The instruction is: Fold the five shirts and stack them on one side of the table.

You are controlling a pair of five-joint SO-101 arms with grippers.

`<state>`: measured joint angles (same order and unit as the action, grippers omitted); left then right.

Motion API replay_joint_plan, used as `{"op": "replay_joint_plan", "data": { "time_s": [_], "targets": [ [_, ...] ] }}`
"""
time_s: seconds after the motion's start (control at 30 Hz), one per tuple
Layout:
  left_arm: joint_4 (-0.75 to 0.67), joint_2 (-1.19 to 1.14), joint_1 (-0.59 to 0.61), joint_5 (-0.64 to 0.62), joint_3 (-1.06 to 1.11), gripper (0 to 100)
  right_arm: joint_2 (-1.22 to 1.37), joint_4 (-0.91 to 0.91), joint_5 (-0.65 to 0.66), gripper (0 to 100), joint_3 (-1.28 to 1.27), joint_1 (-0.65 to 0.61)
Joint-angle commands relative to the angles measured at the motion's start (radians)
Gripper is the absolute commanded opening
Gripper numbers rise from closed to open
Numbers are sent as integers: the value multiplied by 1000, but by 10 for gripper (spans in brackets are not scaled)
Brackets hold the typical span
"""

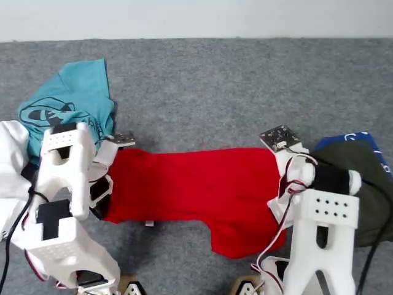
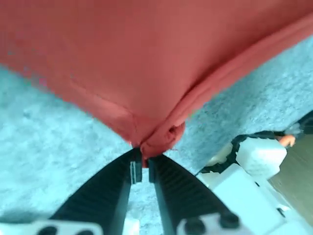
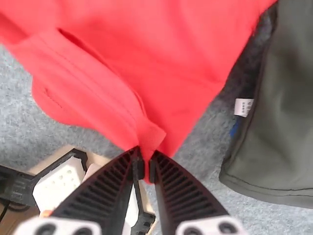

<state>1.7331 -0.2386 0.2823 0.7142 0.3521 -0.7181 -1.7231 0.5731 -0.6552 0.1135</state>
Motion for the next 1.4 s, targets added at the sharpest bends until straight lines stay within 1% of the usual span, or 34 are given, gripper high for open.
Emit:
{"op": "replay_joint_plan", "data": {
  "time_s": [0.0, 0.1, 0.2, 0.27, 0.37, 0.47, 0.53, 0.6, 0.73, 0.87, 1.0, 1.13, 1.37],
  "targets": [
    [23, 51, -15, 8, 4, 17, -33, -8, 3, 13, -26, 8],
    [23, 51, -11, 5, 4, 18, -44, -18, -2, 44, -31, 15],
    [23, 51, -6, 5, 2, 21, -76, -25, -68, 143, -28, 15],
    [23, 51, 0, 6, 2, 52, -110, -38, -86, 191, -25, 15],
    [23, 51, -2, 8, -18, 132, -163, -45, -86, 192, 6, 15],
    [23, 51, 0, 8, -65, 160, -193, -39, -89, 191, 64, 16],
    [23, 51, 0, 8, -108, 160, -193, 21, -97, 191, 104, 16],
    [23, 51, 9, 6, -162, 160, -173, 143, -135, 191, 107, 16],
    [23, 51, 66, 8, -262, 160, -5, 384, -209, 193, 114, 15],
    [23, 41, 126, 35, -282, 160, 240, 591, -249, 193, 150, 15],
    [23, 43, 152, 37, -246, 160, 472, 648, -270, 193, 273, 8],
    [23, 41, 150, 37, -211, 160, 671, 671, -270, 191, 385, 4],
    [21, 41, 152, 37, -206, 160, 848, 667, -269, 191, 417, -119]
  ]
}}
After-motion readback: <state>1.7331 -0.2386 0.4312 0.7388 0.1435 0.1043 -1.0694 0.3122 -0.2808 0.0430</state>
